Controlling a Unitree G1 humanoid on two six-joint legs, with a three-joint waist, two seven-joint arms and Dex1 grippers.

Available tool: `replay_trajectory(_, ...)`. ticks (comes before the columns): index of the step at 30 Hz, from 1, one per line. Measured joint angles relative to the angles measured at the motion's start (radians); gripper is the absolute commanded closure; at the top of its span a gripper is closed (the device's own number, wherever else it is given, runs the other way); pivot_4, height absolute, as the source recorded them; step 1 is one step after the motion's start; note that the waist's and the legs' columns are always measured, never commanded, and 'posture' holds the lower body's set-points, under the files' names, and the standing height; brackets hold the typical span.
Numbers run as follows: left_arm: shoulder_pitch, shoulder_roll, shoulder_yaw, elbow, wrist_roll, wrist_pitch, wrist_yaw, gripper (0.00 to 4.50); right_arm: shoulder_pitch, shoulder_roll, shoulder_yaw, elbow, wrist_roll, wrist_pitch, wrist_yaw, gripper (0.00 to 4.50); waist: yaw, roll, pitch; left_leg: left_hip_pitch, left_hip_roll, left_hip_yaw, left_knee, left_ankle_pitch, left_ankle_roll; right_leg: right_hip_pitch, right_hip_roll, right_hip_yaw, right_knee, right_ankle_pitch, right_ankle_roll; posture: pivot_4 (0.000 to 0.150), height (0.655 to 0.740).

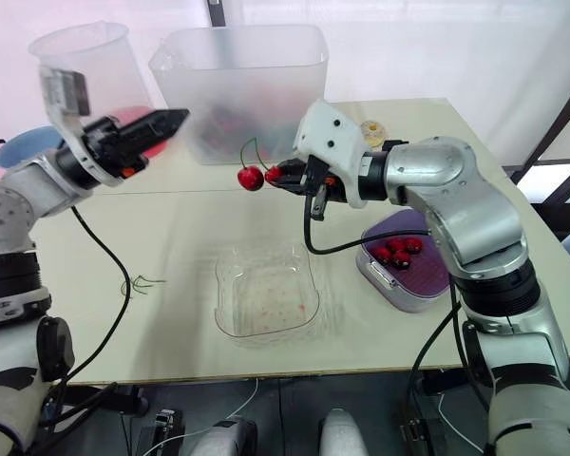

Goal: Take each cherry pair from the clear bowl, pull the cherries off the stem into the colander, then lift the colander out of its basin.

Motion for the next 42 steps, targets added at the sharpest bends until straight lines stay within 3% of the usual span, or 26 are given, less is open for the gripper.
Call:
replay_trajectory(13, -0.019, 0.002, -0.162, -0.068, 0.1, 0.007, -0.076, 0.0, 0.011, -0.028, 0.089, 0.0, -0.126, -0.196, 0.065, 3.94, 0.002, 0.0, 0.0, 0.0, 0.0, 0.0, 0.0, 0.0, 0.0, 0.0, 0.0, 0.0, -0.001, 0.0, 0.0, 0.15, 0.74)
replay_trajectory(17, -0.02, -0.019, -0.165, -0.073, 0.107, 0.003, -0.076, 1.19, 0.011, -0.014, 0.091, 0.0, -0.135, -0.205, 0.067, 3.98, 0.002, 0.0, 0.0, 0.0, 0.0, 0.0, 0.0, 0.0, 0.0, 0.0, 0.0, 0.0, -0.001, 0.0, 0.0, 0.15, 0.74)
replay_trajectory(29, -0.019, -0.03, -0.168, -0.114, 0.123, 0.01, -0.082, 1.19, 0.011, 0.0, 0.094, 0.0, -0.146, -0.205, 0.076, 3.98, 0.003, 0.0, 0.0, 0.0, 0.0, 0.0, 0.0, 0.0, 0.0, 0.001, 0.0, 0.0, -0.001, 0.0, 0.0, 0.15, 0.74)
replay_trajectory(32, -0.019, -0.031, -0.17, -0.115, 0.123, 0.011, -0.084, 2.04, 0.011, 0.001, 0.094, 0.0, -0.146, -0.205, 0.077, 3.98, 0.003, 0.0, 0.0, 0.0, 0.0, 0.0, 0.0, 0.0, 0.0, 0.001, 0.0, 0.0, -0.001, 0.0, 0.0, 0.15, 0.74)
replay_trajectory(34, -0.018, -0.031, -0.17, -0.119, 0.124, 0.011, -0.083, 2.91, 0.011, 0.001, 0.094, 0.0, -0.146, -0.205, 0.078, 3.98, 0.003, 0.0, 0.0, 0.0, 0.0, 0.0, 0.0, 0.0, 0.0, 0.001, 0.0, 0.0, -0.001, 0.0, 0.0, 0.15, 0.74)
replay_trajectory(36, -0.016, -0.031, -0.172, -0.125, 0.124, 0.012, -0.083, 4.08, 0.011, 0.004, 0.094, 0.0, -0.145, -0.204, 0.078, 3.98, 0.003, 0.0, 0.0, 0.0, 0.0, 0.0, 0.0, 0.0, 0.0, 0.001, 0.0, 0.0, -0.001, 0.0, 0.0, 0.15, 0.74)
replay_trajectory(37, -0.015, -0.031, -0.175, -0.128, 0.124, 0.014, -0.083, 4.41, 0.011, 0.006, 0.094, 0.0, -0.145, -0.204, 0.078, 3.98, 0.003, 0.0, 0.0, 0.0, 0.0, 0.0, 0.0, 0.0, 0.0, 0.001, 0.0, 0.0, -0.001, 0.0, 0.0, 0.15, 0.74)
replay_trajectory(42, -0.015, -0.031, -0.181, -0.131, 0.125, 0.023, -0.084, 4.41, 0.011, 0.01, 0.094, 0.0, -0.145, -0.199, 0.08, 3.98, 0.003, 0.0, 0.0, 0.0, 0.0, 0.0, 0.0, 0.0, 0.0, 0.001, 0.0, 0.0, -0.001, 0.0, 0.0, 0.15, 0.74)
